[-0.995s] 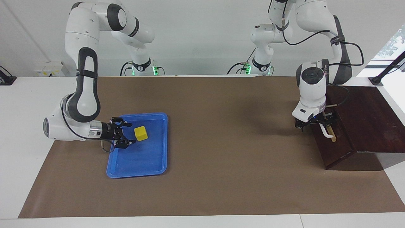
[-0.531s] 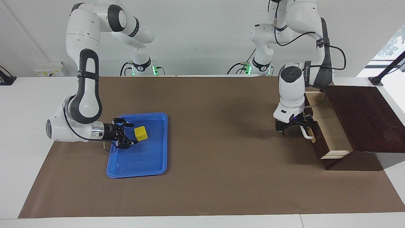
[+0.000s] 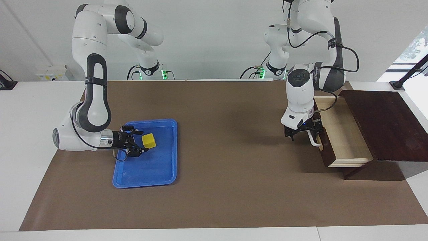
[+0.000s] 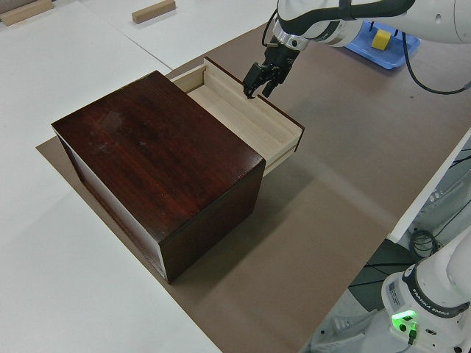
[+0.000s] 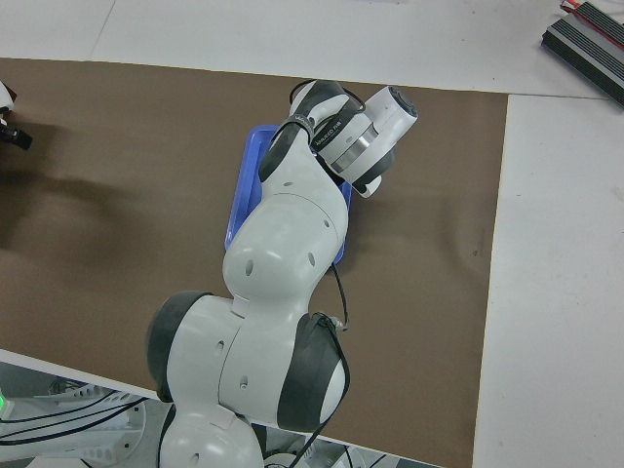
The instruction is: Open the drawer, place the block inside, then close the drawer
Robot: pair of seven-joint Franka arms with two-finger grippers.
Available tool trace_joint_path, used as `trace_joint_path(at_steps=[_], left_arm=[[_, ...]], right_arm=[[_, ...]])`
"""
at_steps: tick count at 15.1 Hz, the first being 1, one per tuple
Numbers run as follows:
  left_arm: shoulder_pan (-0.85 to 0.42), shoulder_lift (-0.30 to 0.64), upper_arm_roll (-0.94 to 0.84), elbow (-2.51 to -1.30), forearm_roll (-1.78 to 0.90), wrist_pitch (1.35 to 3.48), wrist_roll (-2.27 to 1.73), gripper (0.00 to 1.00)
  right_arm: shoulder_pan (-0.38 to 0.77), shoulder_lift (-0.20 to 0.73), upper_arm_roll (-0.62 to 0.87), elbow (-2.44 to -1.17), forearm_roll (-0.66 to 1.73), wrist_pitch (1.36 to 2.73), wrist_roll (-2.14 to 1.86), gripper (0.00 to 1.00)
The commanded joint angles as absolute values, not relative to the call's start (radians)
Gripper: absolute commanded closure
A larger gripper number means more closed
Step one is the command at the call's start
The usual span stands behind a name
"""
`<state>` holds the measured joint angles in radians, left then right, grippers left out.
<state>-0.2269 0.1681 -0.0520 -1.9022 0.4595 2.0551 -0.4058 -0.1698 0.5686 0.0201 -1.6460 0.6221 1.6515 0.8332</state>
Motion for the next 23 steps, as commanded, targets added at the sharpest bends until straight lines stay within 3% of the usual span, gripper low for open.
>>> trace_joint_path(at_steps=[1, 4, 7, 8, 11, 12, 18, 23], left_arm=[[-0.245, 0.186, -0.045, -1.734, 0.343, 1.872, -0.408, 0.00], [-0.261, 0.167, -0.044, -1.643, 0.223, 1.720, -0.474, 0.00], [-0.262, 0.082, -0.049, -1.652, 0.082, 1.665, -0.714, 0.00], [-0.268, 0.055, -0.054, -1.664, 0.042, 1.639, -0.795, 0.00], [-0.323, 0.035, -0.054, -1.692, -0.023, 1.637, -1.019, 0.00], [-0.351, 0.020, -0.054, -1.715, -0.026, 1.646, -1.117, 0.00], [-0.472, 0.012, -0.054, -1.730, -0.061, 1.701, -1.793, 0.00], [-0.456, 0.029, -0.051, -1.807, -0.135, 1.899, -1.957, 0.00]], right_arm=[[-0.169, 0.565, 0.020, -1.667, 0.646, 1.670, 0.784, 0.00], [-0.169, 0.563, 0.018, -1.669, 0.644, 1.671, 0.779, 0.00], [-0.169, 0.563, 0.018, -1.669, 0.643, 1.672, 0.779, 0.00], [-0.169, 0.563, 0.018, -1.669, 0.641, 1.678, 0.779, 0.10], [-0.169, 0.563, 0.018, -1.671, 0.641, 1.686, 0.779, 0.84], [-0.169, 0.563, 0.018, -1.671, 0.641, 1.689, 0.779, 1.00], [-0.166, 0.557, 0.018, -1.661, 0.638, 1.698, 0.782, 1.00], [-0.118, 0.445, 0.032, -1.626, 0.698, 1.700, 0.856, 1.00]])
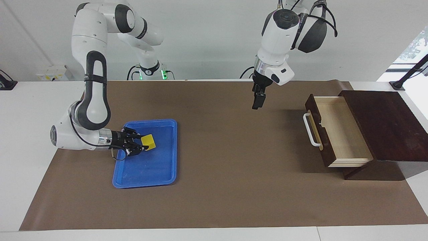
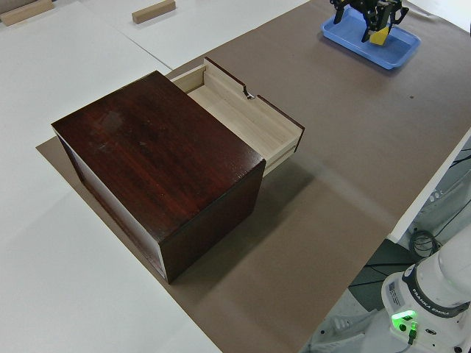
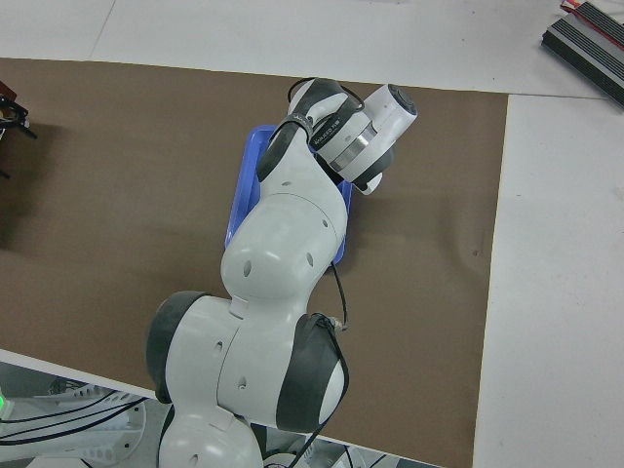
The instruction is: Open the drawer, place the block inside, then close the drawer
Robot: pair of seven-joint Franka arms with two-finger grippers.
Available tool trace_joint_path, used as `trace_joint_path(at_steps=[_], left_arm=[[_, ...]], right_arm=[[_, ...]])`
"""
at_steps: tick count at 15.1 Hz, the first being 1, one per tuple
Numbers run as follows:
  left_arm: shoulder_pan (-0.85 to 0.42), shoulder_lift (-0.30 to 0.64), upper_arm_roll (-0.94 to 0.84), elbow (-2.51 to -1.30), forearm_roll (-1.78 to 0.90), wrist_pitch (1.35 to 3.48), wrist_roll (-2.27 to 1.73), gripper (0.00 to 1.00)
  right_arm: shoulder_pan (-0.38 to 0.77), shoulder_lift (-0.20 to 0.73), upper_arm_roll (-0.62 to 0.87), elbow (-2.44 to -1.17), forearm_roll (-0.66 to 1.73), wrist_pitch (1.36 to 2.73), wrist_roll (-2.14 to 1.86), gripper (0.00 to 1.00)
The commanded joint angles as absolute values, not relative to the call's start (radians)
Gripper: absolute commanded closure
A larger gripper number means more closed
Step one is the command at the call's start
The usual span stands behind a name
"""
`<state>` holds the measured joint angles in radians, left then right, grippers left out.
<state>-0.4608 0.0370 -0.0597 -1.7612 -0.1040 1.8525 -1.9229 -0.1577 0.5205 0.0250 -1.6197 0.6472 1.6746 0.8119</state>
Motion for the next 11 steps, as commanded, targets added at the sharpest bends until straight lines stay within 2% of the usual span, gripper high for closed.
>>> trace_joint_path(at_steps=[1, 6, 11], left_arm=[[-0.462, 0.049, -0.051, -1.809, -0.135, 1.907, -1.960, 0.00], [-0.463, 0.084, -0.052, -1.810, -0.133, 2.006, -2.040, 0.00], [-0.491, 0.116, -0.051, -1.777, -0.112, 1.977, -2.204, 0.00]], right_arm=[[-0.083, 0.422, 0.032, -1.611, 0.712, 1.703, 0.908, 1.00], [0.116, 0.382, 0.035, -1.582, 0.739, 1.854, 1.142, 1.00], [0.282, 0.383, 0.035, -1.586, 0.741, 2.014, 1.353, 1.00]])
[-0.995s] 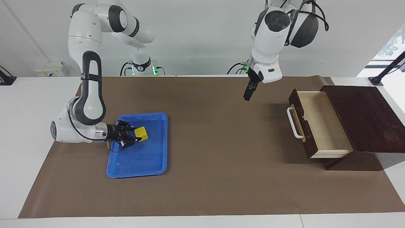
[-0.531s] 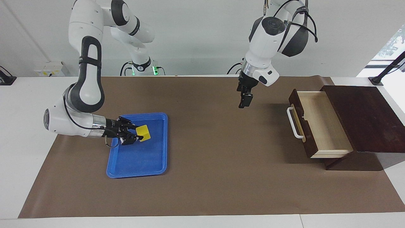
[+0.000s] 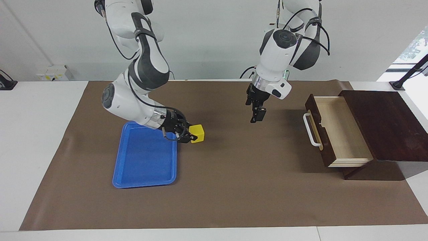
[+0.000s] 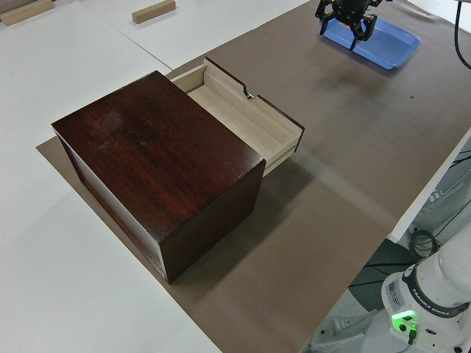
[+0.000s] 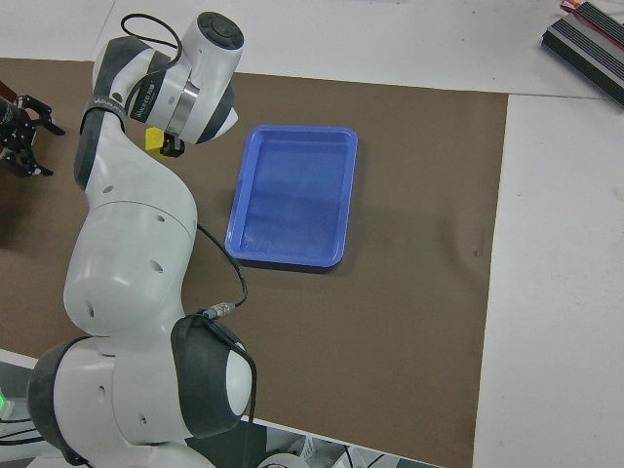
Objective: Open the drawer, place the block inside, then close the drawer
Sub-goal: 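Carry the block toward the left gripper with the right gripper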
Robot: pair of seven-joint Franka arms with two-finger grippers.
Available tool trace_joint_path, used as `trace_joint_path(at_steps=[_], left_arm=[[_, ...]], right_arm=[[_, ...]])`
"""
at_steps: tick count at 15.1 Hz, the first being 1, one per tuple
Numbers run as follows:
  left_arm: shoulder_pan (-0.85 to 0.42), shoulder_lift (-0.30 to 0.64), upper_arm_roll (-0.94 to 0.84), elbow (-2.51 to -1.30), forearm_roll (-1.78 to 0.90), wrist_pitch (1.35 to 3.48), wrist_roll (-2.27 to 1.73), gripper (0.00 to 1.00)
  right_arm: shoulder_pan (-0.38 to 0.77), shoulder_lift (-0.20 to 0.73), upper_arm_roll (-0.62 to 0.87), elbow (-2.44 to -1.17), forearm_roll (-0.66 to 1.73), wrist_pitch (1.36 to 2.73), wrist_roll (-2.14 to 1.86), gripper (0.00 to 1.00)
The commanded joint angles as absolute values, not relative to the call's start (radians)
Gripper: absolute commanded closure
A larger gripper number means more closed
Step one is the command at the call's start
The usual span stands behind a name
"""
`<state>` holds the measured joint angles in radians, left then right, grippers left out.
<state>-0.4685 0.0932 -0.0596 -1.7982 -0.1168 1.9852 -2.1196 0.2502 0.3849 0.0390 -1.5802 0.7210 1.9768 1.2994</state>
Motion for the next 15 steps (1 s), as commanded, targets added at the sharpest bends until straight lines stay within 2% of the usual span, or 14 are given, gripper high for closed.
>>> trace_joint_path(at_steps=[1, 3, 6, 9, 15], left_arm=[[-0.523, 0.165, -0.052, -1.726, -0.063, 1.971, -2.268, 0.00], [-0.569, 0.235, -0.051, -1.639, -0.023, 1.957, -2.356, 0.00], [-0.583, 0.268, -0.051, -1.608, -0.017, 1.963, -2.391, 0.00], [-0.606, 0.392, -0.049, -1.432, 0.018, 1.916, -2.447, 0.00], [-0.615, 0.439, -0.043, -1.417, 0.034, 1.951, -2.448, 0.00]], right_arm=[[0.287, 0.383, 0.035, -1.589, 0.765, 2.017, 1.377, 1.00], [0.290, 0.382, 0.035, -1.586, 0.810, 2.022, 1.419, 1.00], [0.336, 0.383, 0.035, -1.589, 0.811, 2.074, 1.470, 1.00], [0.341, 0.382, 0.034, -1.594, 0.828, 2.079, 1.494, 1.00], [0.345, 0.382, 0.034, -1.594, 0.830, 2.080, 1.497, 1.00]])
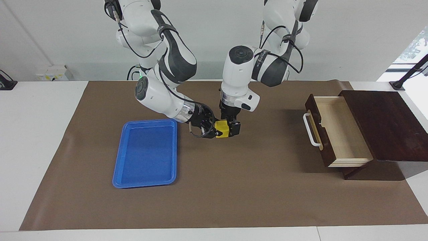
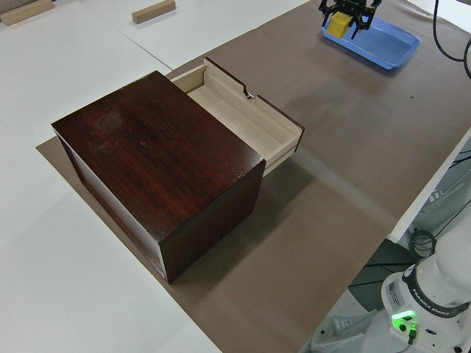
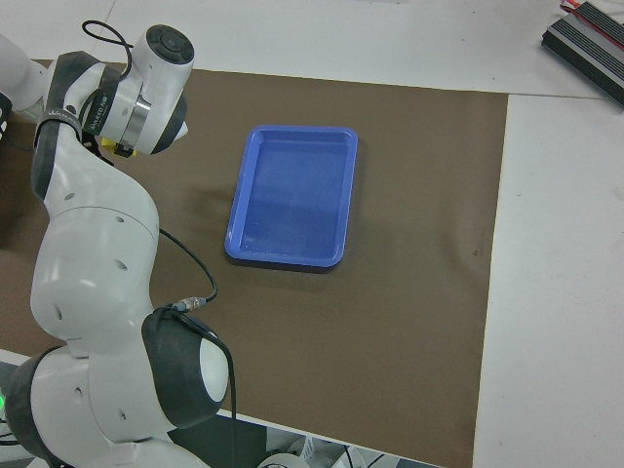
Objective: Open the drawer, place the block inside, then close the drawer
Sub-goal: 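Grasp the block with the left gripper while the right gripper releases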
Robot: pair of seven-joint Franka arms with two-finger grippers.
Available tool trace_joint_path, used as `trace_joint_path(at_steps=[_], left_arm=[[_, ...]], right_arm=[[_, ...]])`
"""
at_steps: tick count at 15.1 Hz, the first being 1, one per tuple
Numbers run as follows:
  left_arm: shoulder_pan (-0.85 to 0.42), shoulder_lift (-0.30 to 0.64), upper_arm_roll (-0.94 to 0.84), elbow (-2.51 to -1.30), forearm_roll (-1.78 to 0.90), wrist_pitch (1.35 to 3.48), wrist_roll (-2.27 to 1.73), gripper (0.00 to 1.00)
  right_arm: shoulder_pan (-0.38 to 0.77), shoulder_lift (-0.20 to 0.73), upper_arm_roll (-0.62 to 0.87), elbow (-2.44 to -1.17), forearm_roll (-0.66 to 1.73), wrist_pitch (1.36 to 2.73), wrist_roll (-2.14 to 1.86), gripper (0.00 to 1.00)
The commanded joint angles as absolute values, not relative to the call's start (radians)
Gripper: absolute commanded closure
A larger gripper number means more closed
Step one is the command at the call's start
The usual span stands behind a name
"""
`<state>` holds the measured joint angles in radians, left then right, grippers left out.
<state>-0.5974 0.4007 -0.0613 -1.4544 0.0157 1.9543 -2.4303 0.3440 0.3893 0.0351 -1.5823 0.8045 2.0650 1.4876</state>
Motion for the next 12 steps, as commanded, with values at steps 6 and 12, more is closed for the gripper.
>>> trace_joint_path(at_steps=[6, 12], left_arm=[[-0.630, 0.457, -0.046, -1.422, 0.052, 2.013, -2.448, 0.28], [-0.617, 0.456, -0.046, -1.424, 0.057, 2.016, -2.444, 0.91]], right_arm=[[0.342, 0.382, 0.034, -1.591, 0.830, 2.077, 1.496, 1.00], [0.334, 0.383, 0.035, -1.589, 0.831, 2.074, 1.497, 1.00]])
